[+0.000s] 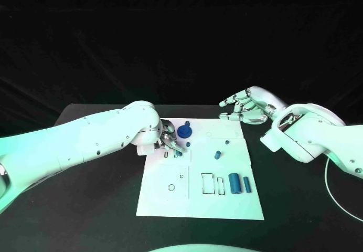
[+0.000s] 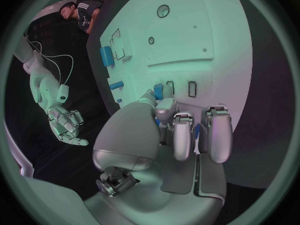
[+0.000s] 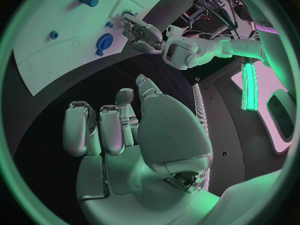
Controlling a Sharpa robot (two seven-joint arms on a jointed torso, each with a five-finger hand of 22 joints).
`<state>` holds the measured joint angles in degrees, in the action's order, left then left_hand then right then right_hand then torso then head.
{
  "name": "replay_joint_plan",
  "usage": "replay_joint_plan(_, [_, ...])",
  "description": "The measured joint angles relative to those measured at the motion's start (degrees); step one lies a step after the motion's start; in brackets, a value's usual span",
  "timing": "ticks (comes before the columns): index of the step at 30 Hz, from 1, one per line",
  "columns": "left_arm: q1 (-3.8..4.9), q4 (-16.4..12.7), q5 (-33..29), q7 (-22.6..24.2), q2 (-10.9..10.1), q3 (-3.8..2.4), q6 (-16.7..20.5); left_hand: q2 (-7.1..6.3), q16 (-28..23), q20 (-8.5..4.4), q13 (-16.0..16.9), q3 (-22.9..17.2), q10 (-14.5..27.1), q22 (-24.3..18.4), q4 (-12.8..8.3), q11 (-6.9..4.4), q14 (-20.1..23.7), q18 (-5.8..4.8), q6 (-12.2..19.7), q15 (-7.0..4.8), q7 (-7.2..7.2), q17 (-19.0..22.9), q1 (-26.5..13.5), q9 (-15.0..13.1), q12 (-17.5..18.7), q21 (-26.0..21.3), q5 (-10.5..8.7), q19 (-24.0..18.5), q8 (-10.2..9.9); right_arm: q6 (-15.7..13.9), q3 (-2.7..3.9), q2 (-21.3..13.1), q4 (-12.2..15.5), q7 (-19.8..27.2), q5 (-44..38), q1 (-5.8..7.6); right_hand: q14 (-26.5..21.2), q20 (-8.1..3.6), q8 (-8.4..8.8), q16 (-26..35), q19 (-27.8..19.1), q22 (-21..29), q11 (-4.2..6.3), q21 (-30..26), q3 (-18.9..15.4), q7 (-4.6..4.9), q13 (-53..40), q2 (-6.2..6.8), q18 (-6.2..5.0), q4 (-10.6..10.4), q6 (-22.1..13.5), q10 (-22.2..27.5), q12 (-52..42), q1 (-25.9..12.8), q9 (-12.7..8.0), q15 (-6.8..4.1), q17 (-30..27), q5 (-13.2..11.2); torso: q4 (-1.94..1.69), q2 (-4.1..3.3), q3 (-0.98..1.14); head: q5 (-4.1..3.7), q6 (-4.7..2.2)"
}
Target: Assemble the parts on the task board
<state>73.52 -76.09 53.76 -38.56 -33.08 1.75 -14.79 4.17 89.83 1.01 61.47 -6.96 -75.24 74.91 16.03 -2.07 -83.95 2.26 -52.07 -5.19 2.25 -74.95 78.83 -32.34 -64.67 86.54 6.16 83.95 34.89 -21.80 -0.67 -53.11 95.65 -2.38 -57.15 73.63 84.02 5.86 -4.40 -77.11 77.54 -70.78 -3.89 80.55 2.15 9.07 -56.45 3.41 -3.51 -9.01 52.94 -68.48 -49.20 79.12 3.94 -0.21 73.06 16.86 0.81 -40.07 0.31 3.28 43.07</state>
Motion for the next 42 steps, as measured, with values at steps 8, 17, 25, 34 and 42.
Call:
replay_joint_plan(8, [0.00, -2.58, -0.90, 0.01, -2.05, -0.06, 1.76, -5.21, 0.00, 0.01, -0.10, -12.27, -0.21, 0.00, -2.22, 0.22, 0.00, 0.01, -0.01, 0.00, 0.01, 0.01, -5.24, -1.77, 0.00, 0.00, -0.46, 0.00, 0.60, 0.25, -0.01, 0.09, -0.26, -0.06, 0.00, 0.00, 0.00, -0.21, 0.00, 0.33, -0.21, 0.15, 0.00, -0.27, -0.17, 0.00, 0.08, 0.00, 0.00, -0.17, 0.00, 0.00, 0.22, 0.00, 0.00, 0.00, -0.09, 0.25, -0.07, 0.01, 0.03, -0.01, 0.02])
replay_joint_plan(17, [-0.20, -4.27, 2.27, 0.02, -3.14, -0.07, 4.40, -6.07, 0.00, 0.01, 0.22, -15.37, -0.57, 0.00, -3.40, 0.27, -0.01, 0.00, 0.07, -0.01, 0.10, 0.01, -6.74, -2.45, 0.00, 0.00, -0.74, -0.01, 0.94, 0.51, -0.03, 0.25, -0.53, -0.06, 0.00, -0.04, 0.00, 0.00, 0.00, 0.54, -0.41, 0.47, 0.15, -0.48, -0.40, 0.00, 0.32, 0.00, 0.00, -0.40, 0.00, 0.15, 0.22, 0.00, -0.01, 0.00, -0.32, 0.24, -0.11, -0.01, 0.06, 0.37, -0.01])
replay_joint_plan(25, [-0.90, -4.21, 6.38, -0.02, -3.04, -0.03, 5.80, -6.60, 0.00, 0.01, 0.22, -16.36, -0.61, 0.00, -3.91, 0.23, -0.02, 0.01, 0.00, -0.01, 0.20, 0.02, -7.27, -2.76, 0.00, 0.00, -0.97, -0.01, 0.94, 0.67, -0.05, 0.29, -0.70, -0.01, 0.03, -0.04, 0.00, 0.00, 0.00, 0.65, -0.41, 0.52, 0.15, -0.48, -0.40, 0.00, 0.31, 0.00, 0.00, -0.40, 0.00, 0.15, 0.22, 0.00, -0.01, 0.00, -0.32, 0.24, -0.03, -0.05, 0.01, 0.64, 0.06])
replay_joint_plan(34, [-1.33, -4.30, 9.36, -0.03, -2.81, -0.08, 5.68, -6.82, 0.00, 0.01, 0.21, -16.72, -0.61, 0.04, -4.27, 0.23, -0.02, 0.00, 0.08, -0.01, 0.29, 0.02, -7.49, -2.84, 0.00, 0.00, -1.12, -0.01, 0.93, 0.85, -0.07, 0.35, -0.74, 0.02, 0.04, -0.05, 0.00, 0.00, 0.00, 0.65, -0.41, 0.52, 0.15, -0.48, -0.40, -0.01, 0.31, 0.00, 0.00, -0.40, 0.00, 0.15, 0.22, 0.00, -0.01, 0.00, -0.40, 0.46, 0.03, -0.08, -0.03, 0.78, 0.25])
replay_joint_plan(42, [-1.42, -5.07, 10.60, -0.02, -2.80, -0.13, 3.64, -7.10, 0.00, 0.02, 0.21, -17.28, -0.60, 0.04, -4.52, 0.23, -0.02, 0.01, 0.09, -0.01, 0.30, 0.03, -7.77, -2.85, 0.00, 0.00, -1.17, -0.01, 0.93, 0.93, -0.07, 0.74, -0.80, 0.09, 0.04, -0.05, 0.00, 0.00, 0.00, 0.65, -0.41, 0.52, 0.14, -0.48, -0.56, -0.01, 0.31, 0.00, 0.00, -0.56, 0.00, 0.14, 0.22, 0.00, -0.02, 0.00, -0.40, 0.46, 0.03, -0.08, -0.01, 0.75, 0.32])
